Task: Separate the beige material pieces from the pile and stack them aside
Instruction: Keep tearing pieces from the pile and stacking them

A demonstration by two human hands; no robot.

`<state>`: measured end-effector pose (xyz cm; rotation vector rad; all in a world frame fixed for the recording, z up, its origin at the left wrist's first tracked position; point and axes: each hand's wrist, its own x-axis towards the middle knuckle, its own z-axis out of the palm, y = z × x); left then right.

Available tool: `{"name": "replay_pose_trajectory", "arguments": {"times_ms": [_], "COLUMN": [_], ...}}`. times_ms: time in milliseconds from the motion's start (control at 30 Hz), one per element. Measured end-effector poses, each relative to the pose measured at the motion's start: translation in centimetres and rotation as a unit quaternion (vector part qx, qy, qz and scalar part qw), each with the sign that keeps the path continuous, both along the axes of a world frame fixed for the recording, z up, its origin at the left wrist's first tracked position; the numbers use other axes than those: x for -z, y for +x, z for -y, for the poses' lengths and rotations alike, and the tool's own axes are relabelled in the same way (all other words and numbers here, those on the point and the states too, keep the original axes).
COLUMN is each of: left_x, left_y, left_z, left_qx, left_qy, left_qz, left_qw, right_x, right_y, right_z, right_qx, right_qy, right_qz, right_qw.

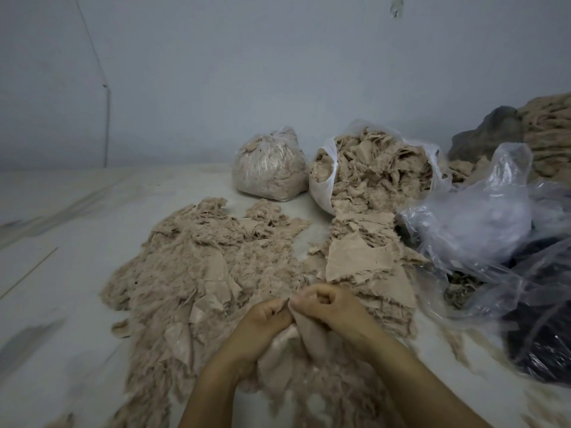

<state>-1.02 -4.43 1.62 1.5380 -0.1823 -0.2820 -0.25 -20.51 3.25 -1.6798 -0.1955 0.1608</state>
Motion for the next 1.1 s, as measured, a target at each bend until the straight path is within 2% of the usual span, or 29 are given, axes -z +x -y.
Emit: {"name": "replay_pose_trajectory", "arguments": {"times_ms": [100,200,300,400,567,700,800,867,933,1033,1100], "left_x": [-0.5,-0.4,-0.4,-0.8,-0.8,-0.5,-0.2,-0.1,-0.1,0.1,0.2], "left_y": [0.1,0.4,0.6,0.5,0.5,0.7,0.9,0.7,0.7,1.0,0.8], "left_z": [0.3,0.5,0.4,0.0,-0.6,-0.6,0.1,0.7,1.0,-0.1,-0.7], "left_qx": [-0.032,-0.081,-0.085,-0.07,-0.089,-0.133,-0.099,-0.094,-0.146,-0.263,-0.263], "left_qy": [0.03,0.06,0.064,0.092,0.056,0.03,0.021,0.023,0.002,-0.017,-0.005], "left_qz": [0.019,0.015,0.012,0.043,0.059,0.048,0.046,0.048,0.036,0.018,0.051], "left_qw": [0.999,0.995,0.994,0.992,0.993,0.989,0.994,0.994,0.989,0.965,0.963], "right_x": [-0.2,-0.3,0.1,0.6,1.5,1.9,1.6,1.6,1.7,1.0,0.5], "right_y": [-0.1,-0.3,-0.2,0.0,0.3,0.4,0.2,0.1,-0.1,0.0,0.3], "right_z": [-0.2,-0.4,-0.6,-0.9,-0.6,-0.4,-0.8,-1.3,-1.7,-1.0,-0.1], "right_qx": [0.004,0.016,0.028,0.04,0.08,0.052,0.007,0.006,0.034,0.131,0.159], "right_qy": [-0.011,-0.093,-0.147,-0.125,-0.106,-0.078,-0.092,-0.129,-0.126,-0.046,-0.014], "right_qz": [0.033,0.069,0.113,0.158,0.185,0.124,0.074,0.105,0.14,0.126,0.134], "right_qw": [0.999,0.993,0.982,0.979,0.974,0.988,0.993,0.986,0.982,0.982,0.978]}}
